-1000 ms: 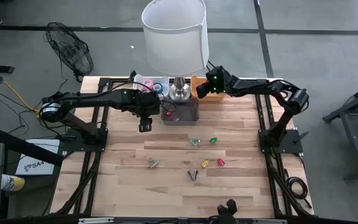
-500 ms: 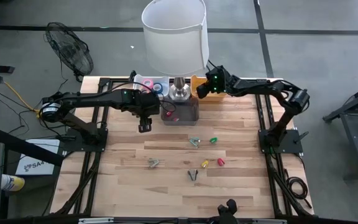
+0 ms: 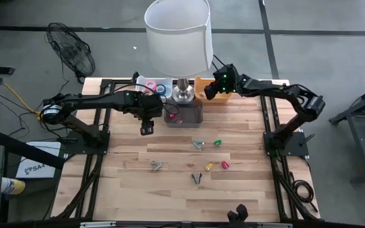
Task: Pick and place Stapler, Stapler remover, tape
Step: Put the gray staple remover into the yellow bin
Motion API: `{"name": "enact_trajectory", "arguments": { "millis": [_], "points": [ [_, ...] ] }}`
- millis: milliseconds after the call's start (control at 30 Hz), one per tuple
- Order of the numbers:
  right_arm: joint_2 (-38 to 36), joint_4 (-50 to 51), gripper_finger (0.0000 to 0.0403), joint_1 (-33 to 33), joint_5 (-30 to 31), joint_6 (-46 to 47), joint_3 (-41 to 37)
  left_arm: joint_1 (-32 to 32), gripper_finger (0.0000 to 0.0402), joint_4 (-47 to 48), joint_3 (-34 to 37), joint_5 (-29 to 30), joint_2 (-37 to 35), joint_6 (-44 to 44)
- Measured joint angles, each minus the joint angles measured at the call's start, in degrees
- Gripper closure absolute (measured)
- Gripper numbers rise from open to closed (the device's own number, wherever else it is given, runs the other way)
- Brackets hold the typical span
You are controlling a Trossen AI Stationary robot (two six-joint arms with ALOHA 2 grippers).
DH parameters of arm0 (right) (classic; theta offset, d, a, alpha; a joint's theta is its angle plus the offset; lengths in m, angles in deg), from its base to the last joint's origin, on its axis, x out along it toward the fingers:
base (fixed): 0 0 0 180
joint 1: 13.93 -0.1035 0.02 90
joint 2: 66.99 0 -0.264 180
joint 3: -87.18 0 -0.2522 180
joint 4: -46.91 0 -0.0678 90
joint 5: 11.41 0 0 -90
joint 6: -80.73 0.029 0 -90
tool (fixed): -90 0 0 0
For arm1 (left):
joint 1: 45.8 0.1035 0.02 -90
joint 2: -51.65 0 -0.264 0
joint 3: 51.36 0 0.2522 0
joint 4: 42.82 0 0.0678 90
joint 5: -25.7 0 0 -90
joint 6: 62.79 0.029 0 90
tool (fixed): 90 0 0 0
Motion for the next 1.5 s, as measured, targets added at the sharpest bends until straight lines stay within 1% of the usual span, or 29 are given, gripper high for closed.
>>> {"name": "enact_trajectory", "arguments": {
  "millis": [533,967,1300,1500],
  "points": [
    [-7.2,7.8,0.0224,0.0,0.2,-2.6,0.0,0.0,0.0189,0.3,0.0,-0.6,0.0,-1.2],
    [-11.1,15.2,0.0224,0.0,0.2,-5.1,0.0,0.0,0.0189,6.9,0.0,-1.1,0.0,-1.8],
    [-15.4,18.6,0.0224,0.0,0.2,-7.6,0.0,0.0,0.0189,9.1,0.0,-1.5,0.0,-2.9],
    [-18.2,21.6,0.0224,0.0,0.2,-8.5,0.0,-0.1,0.0189,9.2,0.0,-3.9,0.0,-3.0]
  ]
}}
